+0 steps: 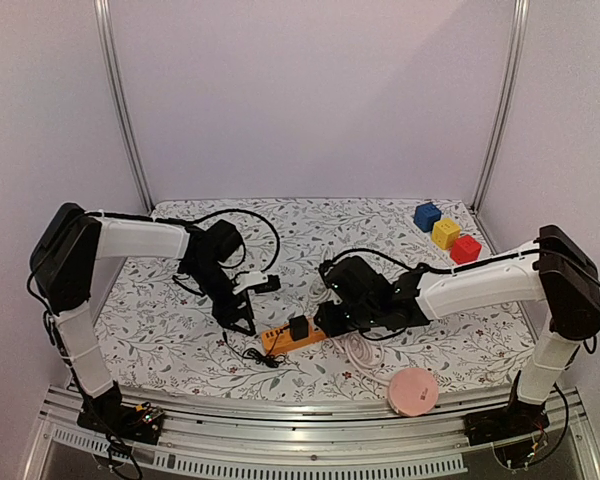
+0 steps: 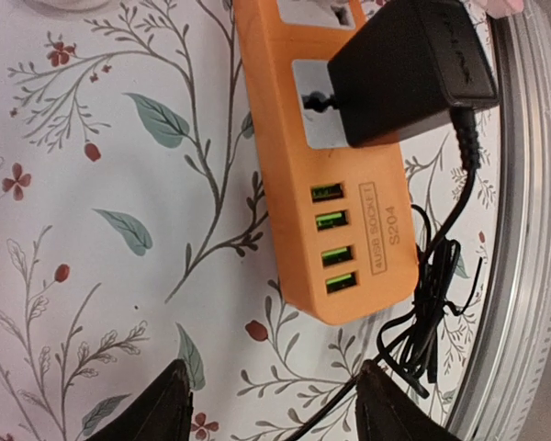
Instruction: Insert the plug
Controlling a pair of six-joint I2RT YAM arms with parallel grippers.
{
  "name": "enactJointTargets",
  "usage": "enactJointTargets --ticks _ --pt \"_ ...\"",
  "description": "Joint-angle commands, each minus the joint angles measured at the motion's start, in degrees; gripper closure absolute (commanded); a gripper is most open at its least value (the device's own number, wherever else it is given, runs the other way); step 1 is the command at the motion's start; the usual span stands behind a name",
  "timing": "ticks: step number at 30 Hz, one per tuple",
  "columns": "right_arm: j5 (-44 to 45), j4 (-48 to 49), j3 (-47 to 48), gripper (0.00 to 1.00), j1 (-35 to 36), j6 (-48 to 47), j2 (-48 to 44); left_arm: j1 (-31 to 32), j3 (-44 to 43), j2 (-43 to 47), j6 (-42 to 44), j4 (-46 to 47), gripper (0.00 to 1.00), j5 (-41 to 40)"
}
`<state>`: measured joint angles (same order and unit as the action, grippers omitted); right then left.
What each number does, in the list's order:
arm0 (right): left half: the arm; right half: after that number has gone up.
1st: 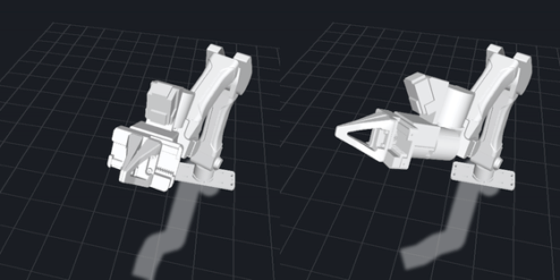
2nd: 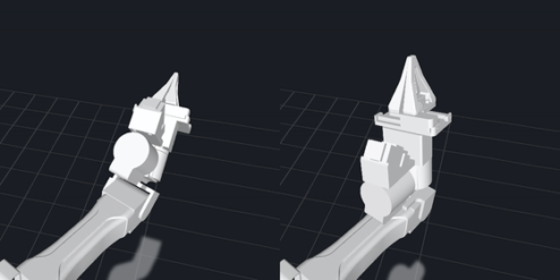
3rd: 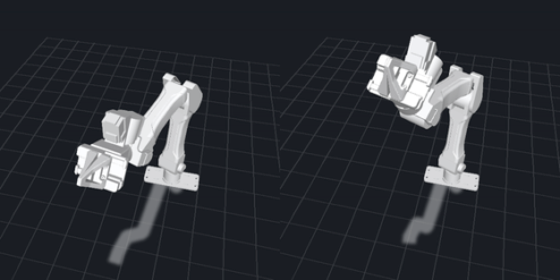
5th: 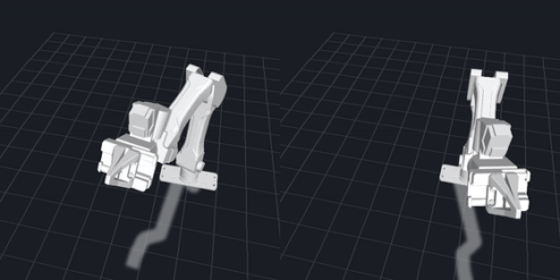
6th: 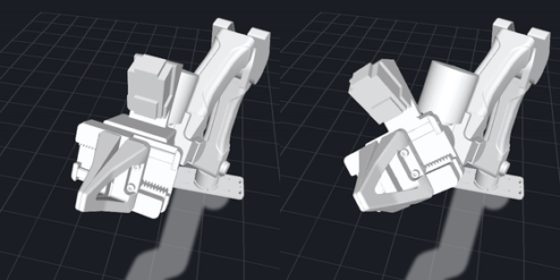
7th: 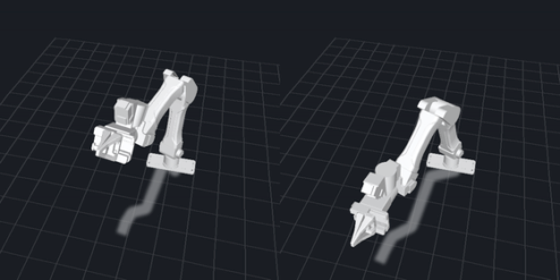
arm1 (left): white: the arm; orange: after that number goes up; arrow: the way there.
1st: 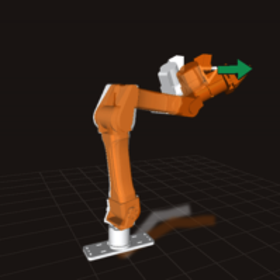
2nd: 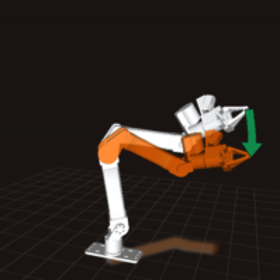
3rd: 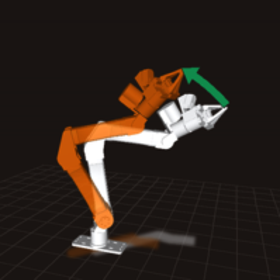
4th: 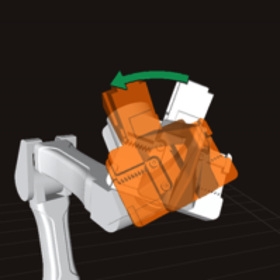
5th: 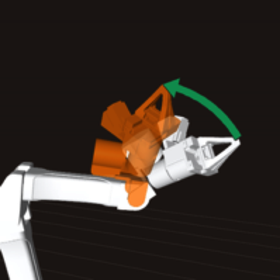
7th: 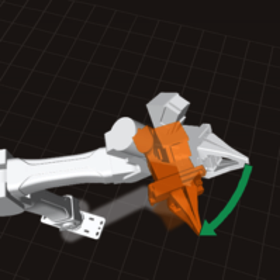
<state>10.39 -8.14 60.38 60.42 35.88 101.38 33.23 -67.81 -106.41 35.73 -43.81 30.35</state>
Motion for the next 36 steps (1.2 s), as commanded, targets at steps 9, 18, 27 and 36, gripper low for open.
enactJointTargets --ticks 9,18,27,36 --pt "1.8 -4.4 3.3 1.0 0.0 -1.7 6.1 2.9 -1.7 -1.9 -0.7 0.3 0.41 -0.3" --pt "-2.9 -9.0 9.2 1.0 -0.3 -5.5 9.7 2.9 -2.6 -3.3 -1.4 -1.7 0.44 1.3" --pt "-6.5 -12.9 8.6 1.0 -3.0 -9.4 14.1 2.9 -4.3 -5.0 -1.5 -3.4 0.44 2.6" --pt "0.3 -24.6 10.0 1.0 -3.1 -6.4 18.3 2.4 -4.5 -3.6 -1.0 -3.3 0.44 3.1"
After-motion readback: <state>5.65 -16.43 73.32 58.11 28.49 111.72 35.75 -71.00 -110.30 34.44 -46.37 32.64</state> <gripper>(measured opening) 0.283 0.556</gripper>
